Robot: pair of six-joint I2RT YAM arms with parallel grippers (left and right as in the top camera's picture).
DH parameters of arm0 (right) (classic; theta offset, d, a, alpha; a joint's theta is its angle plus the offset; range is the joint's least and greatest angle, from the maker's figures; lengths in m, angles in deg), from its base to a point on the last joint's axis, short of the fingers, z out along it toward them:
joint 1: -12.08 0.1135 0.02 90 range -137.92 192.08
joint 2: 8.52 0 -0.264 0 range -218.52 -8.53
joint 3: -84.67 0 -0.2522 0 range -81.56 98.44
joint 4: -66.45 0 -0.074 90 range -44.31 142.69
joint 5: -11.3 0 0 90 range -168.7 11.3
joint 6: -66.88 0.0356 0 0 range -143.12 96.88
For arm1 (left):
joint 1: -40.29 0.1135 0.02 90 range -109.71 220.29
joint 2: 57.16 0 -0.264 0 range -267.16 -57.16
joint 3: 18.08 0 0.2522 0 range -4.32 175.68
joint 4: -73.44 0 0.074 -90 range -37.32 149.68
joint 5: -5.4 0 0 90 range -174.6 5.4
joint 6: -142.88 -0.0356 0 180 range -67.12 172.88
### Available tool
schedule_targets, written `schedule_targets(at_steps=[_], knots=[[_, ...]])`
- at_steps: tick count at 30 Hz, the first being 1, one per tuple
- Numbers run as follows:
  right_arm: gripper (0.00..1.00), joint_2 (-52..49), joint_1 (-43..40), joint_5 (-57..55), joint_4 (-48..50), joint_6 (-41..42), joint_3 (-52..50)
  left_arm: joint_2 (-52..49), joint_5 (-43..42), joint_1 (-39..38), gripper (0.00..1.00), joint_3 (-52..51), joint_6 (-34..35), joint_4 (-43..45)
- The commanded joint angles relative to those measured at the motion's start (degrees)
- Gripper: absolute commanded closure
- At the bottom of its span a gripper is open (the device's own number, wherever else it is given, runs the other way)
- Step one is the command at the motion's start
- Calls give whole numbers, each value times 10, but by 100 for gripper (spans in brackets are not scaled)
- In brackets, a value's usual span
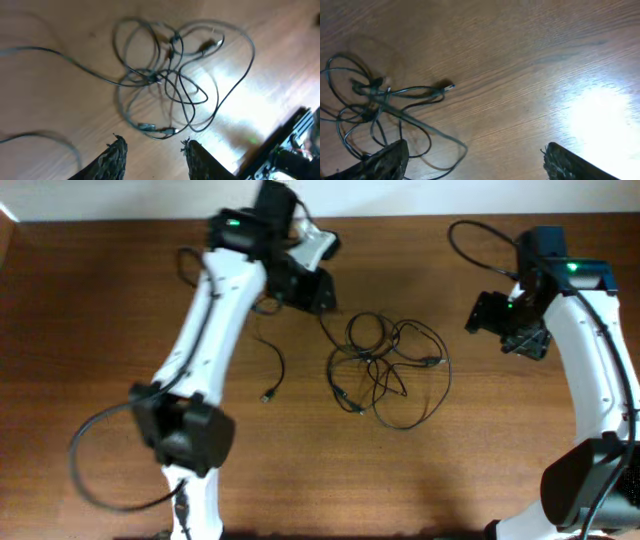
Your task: Untangle cables
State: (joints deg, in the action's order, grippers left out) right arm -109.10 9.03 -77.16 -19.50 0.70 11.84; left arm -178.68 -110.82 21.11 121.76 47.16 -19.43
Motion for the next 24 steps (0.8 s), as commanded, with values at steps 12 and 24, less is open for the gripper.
schedule_targets(at_steps=[12,24], knots=[[11,-1,-3,8,2,-12,-2,-193,51,-172,60,2,135,78],[11,-1,-3,8,2,-12,-2,-222,216,-204,58,-5,203,58]])
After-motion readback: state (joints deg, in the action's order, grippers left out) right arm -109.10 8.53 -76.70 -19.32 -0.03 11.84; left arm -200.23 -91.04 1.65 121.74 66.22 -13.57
